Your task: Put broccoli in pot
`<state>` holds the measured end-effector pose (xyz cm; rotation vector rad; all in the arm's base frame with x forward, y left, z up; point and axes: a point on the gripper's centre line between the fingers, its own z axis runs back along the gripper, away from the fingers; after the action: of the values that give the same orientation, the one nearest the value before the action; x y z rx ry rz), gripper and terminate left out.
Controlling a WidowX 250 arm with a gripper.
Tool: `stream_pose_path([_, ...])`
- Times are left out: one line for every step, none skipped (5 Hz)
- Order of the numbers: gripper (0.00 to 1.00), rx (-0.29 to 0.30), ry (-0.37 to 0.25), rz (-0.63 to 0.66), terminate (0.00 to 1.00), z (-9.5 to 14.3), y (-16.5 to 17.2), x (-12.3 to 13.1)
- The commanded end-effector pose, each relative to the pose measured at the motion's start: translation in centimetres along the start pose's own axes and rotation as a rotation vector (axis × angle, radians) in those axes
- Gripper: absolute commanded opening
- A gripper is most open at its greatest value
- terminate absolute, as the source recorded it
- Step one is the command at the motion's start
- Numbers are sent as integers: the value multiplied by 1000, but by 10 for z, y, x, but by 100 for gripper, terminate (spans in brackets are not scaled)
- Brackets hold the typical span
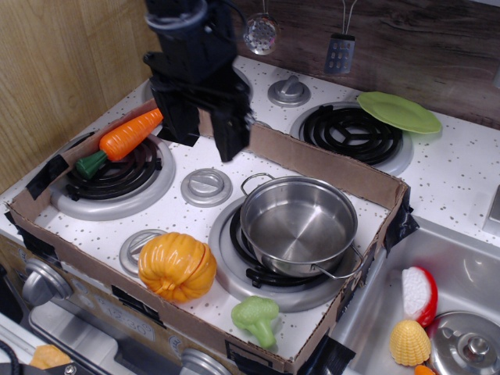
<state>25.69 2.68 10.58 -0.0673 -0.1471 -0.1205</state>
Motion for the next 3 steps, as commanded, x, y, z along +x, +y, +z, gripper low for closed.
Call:
stream_pose_path([100, 73, -19, 61, 0, 24, -21, -24])
stream_pose_path([100, 83, -8, 105, 0, 23, -36, -34])
stream_pose_path([100, 100, -6, 120, 0, 21, -52, -42])
